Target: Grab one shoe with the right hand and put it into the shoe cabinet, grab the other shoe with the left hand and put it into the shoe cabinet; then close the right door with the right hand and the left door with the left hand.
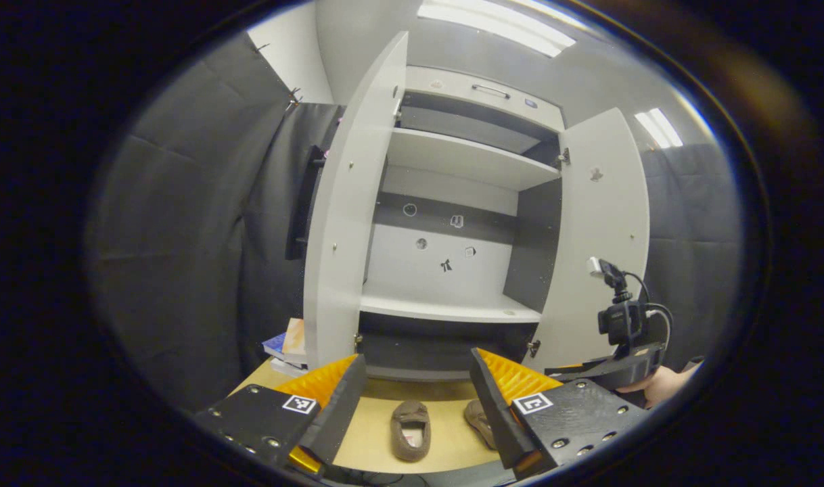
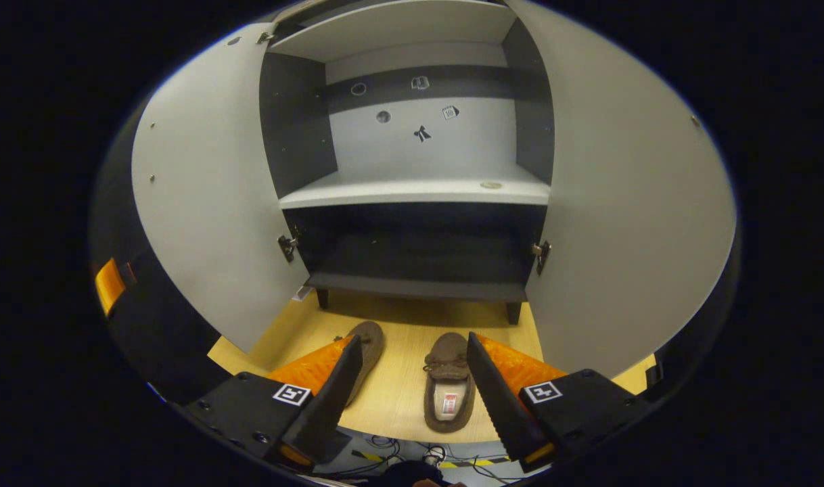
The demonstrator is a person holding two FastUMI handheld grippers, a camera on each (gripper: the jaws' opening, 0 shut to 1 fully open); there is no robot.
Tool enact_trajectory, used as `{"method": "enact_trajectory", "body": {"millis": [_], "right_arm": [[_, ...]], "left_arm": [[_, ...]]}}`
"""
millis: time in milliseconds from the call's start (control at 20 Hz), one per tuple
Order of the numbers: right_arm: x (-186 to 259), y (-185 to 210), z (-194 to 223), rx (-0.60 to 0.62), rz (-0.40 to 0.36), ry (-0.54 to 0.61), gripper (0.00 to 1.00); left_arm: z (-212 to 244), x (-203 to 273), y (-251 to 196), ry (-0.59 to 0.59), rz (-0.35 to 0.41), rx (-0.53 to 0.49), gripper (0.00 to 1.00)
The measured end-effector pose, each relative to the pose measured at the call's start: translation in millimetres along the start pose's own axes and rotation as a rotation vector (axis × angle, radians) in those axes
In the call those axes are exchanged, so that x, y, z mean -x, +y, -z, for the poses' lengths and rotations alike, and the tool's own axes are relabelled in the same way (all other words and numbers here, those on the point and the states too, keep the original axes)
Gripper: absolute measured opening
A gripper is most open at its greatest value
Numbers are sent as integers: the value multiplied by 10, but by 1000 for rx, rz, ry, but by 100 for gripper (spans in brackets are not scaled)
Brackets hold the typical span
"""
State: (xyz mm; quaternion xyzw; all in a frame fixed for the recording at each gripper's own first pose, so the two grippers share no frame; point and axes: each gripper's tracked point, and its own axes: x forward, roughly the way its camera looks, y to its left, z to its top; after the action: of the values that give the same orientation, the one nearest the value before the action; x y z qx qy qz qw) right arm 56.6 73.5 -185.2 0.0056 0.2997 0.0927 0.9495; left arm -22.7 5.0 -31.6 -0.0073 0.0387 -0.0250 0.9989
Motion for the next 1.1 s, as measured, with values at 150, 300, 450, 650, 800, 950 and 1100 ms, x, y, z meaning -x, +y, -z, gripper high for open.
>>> {"method": "enact_trajectory", "body": {"millis": [150, 300, 450, 650, 800, 950, 1100], "right_arm": [[-188, -4, 292, -54, -19, 90, 99], [-355, 24, 560, -90, -40, 169, 99], [-558, 21, 825, -84, -55, 241, 99], [-919, -23, 1142, -33, -49, 315, 98], [-1234, -93, 1333, 13, -21, 363, 96], [-1493, -257, 1505, 113, 49, 394, 92], [-1682, -351, 1567, 223, 77, 409, 92]], "left_arm": [[25, -5, -15, 10, -3, 2, 89], [116, -68, -28, 33, -5, 37, 89], [199, -162, -64, 66, -5, 48, 92], [277, -302, -100, 102, -25, 28, 89], [229, -402, -140, 110, -37, -8, 92], [215, -528, -148, 115, -52, -51, 89], [295, -644, -107, 126, -96, -85, 92]]}}
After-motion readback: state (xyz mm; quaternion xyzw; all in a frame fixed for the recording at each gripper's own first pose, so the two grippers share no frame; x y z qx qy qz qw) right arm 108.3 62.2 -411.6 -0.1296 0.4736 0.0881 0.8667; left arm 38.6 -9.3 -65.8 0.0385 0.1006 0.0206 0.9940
